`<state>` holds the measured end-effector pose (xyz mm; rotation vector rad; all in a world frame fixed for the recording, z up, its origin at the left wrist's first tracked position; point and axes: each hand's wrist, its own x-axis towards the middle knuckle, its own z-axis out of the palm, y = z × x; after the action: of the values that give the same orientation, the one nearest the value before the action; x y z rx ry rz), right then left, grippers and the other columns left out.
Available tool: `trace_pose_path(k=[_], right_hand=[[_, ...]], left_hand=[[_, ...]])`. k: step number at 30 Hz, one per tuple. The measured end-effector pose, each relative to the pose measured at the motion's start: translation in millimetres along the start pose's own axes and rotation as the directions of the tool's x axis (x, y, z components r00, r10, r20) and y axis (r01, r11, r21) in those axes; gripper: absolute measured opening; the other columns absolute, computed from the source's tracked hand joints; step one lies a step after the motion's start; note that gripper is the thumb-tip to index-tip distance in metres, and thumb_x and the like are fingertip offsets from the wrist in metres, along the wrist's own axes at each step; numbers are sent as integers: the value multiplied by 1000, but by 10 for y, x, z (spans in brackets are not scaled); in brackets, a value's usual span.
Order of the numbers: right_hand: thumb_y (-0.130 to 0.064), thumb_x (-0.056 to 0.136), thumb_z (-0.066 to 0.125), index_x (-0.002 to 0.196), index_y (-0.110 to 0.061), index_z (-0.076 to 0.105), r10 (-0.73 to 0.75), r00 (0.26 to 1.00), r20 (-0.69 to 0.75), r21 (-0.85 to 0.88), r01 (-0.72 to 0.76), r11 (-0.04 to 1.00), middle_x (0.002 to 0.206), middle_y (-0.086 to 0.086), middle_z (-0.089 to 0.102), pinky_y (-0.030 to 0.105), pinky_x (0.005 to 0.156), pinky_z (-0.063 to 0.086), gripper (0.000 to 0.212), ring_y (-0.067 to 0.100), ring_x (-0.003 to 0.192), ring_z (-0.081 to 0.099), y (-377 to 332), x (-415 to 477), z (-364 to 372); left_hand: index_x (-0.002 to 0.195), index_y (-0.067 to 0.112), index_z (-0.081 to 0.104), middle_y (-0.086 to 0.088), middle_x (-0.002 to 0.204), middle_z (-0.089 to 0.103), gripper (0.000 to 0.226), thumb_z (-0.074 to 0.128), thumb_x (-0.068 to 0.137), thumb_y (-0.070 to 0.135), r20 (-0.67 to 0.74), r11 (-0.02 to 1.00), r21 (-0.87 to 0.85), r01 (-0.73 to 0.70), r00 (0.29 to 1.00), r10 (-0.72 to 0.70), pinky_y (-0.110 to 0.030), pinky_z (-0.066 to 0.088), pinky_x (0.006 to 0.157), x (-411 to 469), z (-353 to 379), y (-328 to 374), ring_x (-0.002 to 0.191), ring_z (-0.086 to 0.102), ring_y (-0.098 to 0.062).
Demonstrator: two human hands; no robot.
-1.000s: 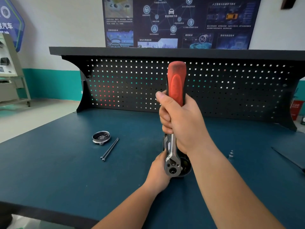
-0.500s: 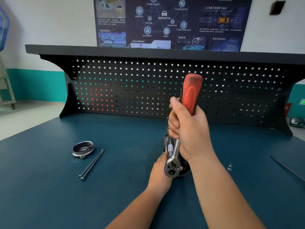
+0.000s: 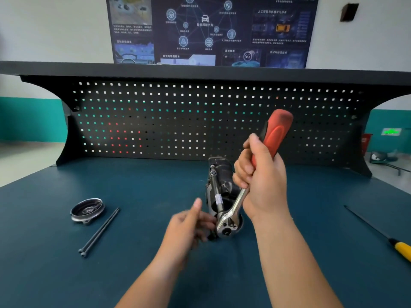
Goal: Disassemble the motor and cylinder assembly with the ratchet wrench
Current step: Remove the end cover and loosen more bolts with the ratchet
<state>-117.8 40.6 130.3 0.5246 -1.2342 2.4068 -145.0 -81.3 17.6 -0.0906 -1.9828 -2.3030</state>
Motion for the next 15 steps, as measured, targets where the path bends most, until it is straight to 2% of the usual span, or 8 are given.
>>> trace_pose_path(k=[1,3,6,8,12,15], right_hand=[[-19,95,52,75,-13,46,-2,1000,17,-8,2,1000,43,-9,33,16,34,21,22,3,35,25,24,-12,3],[-26,88,58,76,-13,46,5,999,53,-44,-3,999,44,-8,33,16,35,22,21,4,36,26,78,-42,27],[-28,79,57,77,-13,47,0,998,67,-62,4,998,44,-8,33,16,34,23,19,4,36,26,141,-75,50],[-26,79,57,73,-14,46,-23,999,35,11,23,1000,42,-9,32,16,33,23,17,3,34,25,155,-93,31],[-28,75,60,59,-21,50,-47,986,-158,304,94,948,42,-11,29,15,33,21,20,2,33,23,154,-141,-115],[-31,66,56,56,-23,46,32,921,-387,473,169,865,43,-10,27,17,33,20,16,5,34,22,213,-225,-288]], left_hand=[[54,15,62,3,53,52,46,55,75,56,88,994,-55,96,992,-91,-15,23,36,-75,63,12,39,41,-7],[59,18,55,2,54,41,39,62,60,57,186,963,-176,204,967,-171,-16,18,37,-167,177,11,42,29,-8],[61,17,70,3,57,47,27,66,62,44,252,898,-325,296,942,-219,-15,15,38,-185,219,14,47,23,-6],[62,16,70,2,60,46,23,68,62,39,279,861,-390,325,933,-227,-15,14,39,-178,191,32,46,26,-4],[61,16,71,3,60,45,22,71,55,38,299,819,-467,335,931,-210,-13,17,36,-160,181,33,44,27,-3],[64,15,71,2,64,54,21,70,59,36,322,798,-483,361,921,-221,-13,20,35,-170,186,8,43,33,-3]])
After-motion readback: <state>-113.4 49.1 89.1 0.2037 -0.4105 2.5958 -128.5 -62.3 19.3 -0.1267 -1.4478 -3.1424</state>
